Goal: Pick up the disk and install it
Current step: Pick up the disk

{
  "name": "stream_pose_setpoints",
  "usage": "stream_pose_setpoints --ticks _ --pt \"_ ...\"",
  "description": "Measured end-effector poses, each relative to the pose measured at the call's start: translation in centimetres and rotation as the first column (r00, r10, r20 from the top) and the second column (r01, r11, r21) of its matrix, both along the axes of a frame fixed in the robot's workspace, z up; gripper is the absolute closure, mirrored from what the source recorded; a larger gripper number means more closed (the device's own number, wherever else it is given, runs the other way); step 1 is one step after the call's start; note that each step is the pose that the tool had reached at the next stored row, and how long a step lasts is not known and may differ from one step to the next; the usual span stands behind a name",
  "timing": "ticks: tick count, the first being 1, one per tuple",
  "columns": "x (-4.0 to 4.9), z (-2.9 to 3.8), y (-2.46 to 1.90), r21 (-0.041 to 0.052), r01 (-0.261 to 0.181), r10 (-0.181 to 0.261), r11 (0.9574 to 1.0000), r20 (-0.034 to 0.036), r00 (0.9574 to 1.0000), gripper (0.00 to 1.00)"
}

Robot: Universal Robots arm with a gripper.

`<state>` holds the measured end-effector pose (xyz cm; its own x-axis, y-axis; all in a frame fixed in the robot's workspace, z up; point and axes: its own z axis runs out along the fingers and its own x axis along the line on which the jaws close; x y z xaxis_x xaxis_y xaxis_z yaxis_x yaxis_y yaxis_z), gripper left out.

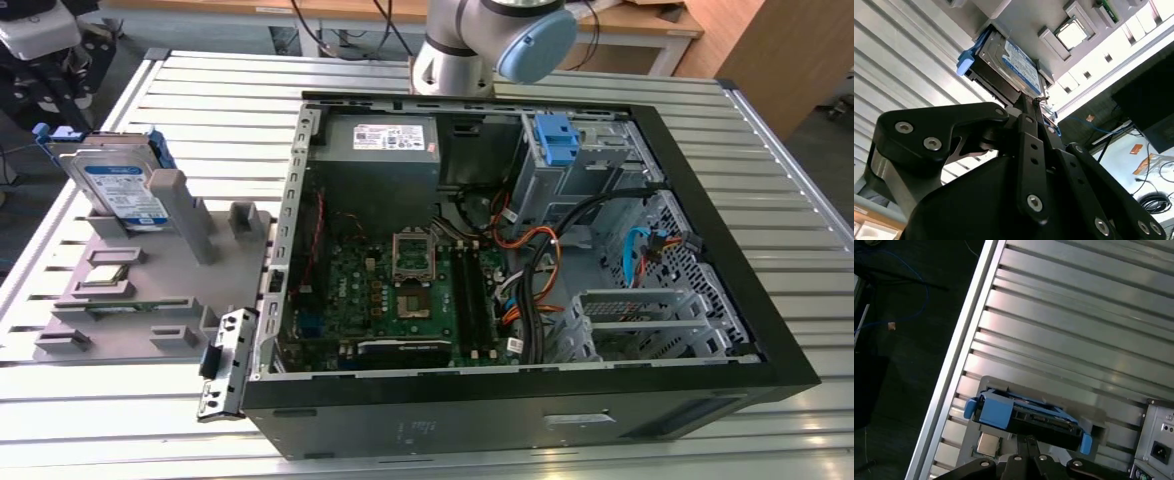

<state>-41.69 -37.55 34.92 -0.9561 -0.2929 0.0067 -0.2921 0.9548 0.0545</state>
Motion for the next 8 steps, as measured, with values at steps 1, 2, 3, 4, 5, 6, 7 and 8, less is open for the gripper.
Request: stream_pose_setpoints --ticks 1,2,3,4,5,6,7,8 --pt "0.00 -0.01 0.00 -0.0002 -0.018 0.018 0.9998 0.0000 0.9998 0.89" --pt "0.00 -0.02 0.00 -0.0004 -0.036 0.036 0.9993 0.0001 0.9993 0.89" --pt "0.00 -0.03 0.00 -0.0005 -0.054 0.054 0.9985 0.0001 0.9985 0.89" --pt "0.00 -0.03 0.00 -0.0007 -0.072 0.072 0.9974 0.0000 0.9974 0.89" --pt "0.00 -0.04 0.00 -0.0008 -0.090 0.090 0.9960 0.0000 0.9960 0.89" --pt "0.00 -0.05 0.00 -0.0009 -0.108 0.108 0.9942 0.0000 0.9942 0.89" --pt "0.00 -0.06 0.00 -0.0010 -0.127 0.127 0.9919 0.0000 0.9919 0.89" --pt "0.00 -0.07 0.00 -0.0010 -0.145 0.145 0.9895 0.0000 0.9895 0.89"
